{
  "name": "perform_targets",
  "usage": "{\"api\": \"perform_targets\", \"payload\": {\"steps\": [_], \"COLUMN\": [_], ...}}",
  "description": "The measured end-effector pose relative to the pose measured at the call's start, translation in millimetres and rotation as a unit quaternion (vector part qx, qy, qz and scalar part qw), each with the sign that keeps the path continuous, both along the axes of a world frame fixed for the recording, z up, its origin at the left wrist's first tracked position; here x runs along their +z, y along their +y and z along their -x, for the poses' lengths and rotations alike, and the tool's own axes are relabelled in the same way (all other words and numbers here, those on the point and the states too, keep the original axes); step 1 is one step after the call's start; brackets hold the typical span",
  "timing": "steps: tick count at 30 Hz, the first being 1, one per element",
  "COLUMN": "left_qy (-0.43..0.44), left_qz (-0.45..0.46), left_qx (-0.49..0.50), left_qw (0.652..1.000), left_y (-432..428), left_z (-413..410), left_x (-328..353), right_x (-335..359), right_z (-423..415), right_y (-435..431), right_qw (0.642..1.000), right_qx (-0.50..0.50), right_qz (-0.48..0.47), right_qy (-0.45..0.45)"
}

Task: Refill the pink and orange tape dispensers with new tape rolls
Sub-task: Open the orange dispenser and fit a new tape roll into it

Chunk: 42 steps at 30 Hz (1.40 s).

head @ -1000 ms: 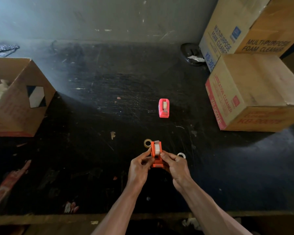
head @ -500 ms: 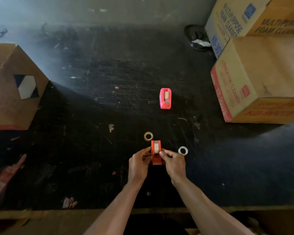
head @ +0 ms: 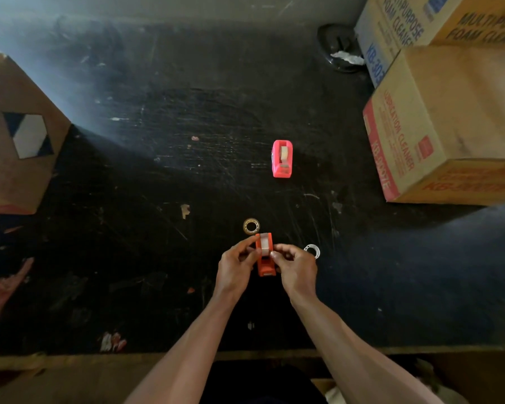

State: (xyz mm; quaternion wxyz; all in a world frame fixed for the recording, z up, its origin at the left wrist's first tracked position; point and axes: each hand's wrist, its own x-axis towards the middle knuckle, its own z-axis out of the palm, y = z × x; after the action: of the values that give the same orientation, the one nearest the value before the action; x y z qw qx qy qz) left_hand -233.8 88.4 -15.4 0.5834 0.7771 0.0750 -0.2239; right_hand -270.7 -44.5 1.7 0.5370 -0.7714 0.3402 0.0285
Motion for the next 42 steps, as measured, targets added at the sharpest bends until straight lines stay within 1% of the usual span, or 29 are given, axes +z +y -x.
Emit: {"api": "perform_targets", "payload": {"steps": [4, 7, 13, 18, 21, 30, 33, 37, 42], "left_qy": [0.008, 0.002, 0.013, -0.002, 0.009, 0.024, 0.016, 0.016, 0.005], "left_qz": [0.035, 0.055, 0.041, 0.051, 0.047, 0.044, 0.039, 0.035, 0.015], "left_qx": [0.006, -0.004, -0.025, -0.041, -0.053, -0.055, -0.059, -0.059, -0.076], "left_qw": [0.999, 0.998, 0.999, 0.998, 0.997, 0.997, 0.997, 0.998, 0.997], "left_y": [-1.6, -0.9, 1.6, 4.5, 5.9, 7.6, 7.1, 6.5, 5.3], "left_z": [-3.8, -5.6, -10.3, -12.2, -15.3, -20.4, -21.7, -23.0, -23.7], "left_x": [5.1, 8.6, 4.6, 2.9, 3.6, 6.7, 6.4, 6.4, 6.6], "right_x": [-0.2, -0.8, 0.5, 1.7, 4.2, 1.5, 4.0, 6.9, 8.4], "right_z": [-2.4, -5.0, -14.7, -23.6, -26.5, -28.2, -25.9, -20.2, -9.3], "right_y": [0.4, -0.9, -4.4, -4.6, -3.9, -8.8, -10.0, -9.8, -6.8], "right_qw": [1.0, 1.0, 0.998, 0.998, 0.998, 0.996, 0.996, 0.995, 0.994], "right_qx": [-0.001, 0.021, 0.03, 0.036, 0.048, 0.049, 0.052, 0.053, 0.066], "right_qz": [0.004, -0.005, -0.054, -0.038, -0.036, -0.076, -0.068, -0.073, -0.048], "right_qy": [-0.011, -0.014, -0.022, -0.023, -0.031, -0.028, -0.027, -0.047, -0.072]}}
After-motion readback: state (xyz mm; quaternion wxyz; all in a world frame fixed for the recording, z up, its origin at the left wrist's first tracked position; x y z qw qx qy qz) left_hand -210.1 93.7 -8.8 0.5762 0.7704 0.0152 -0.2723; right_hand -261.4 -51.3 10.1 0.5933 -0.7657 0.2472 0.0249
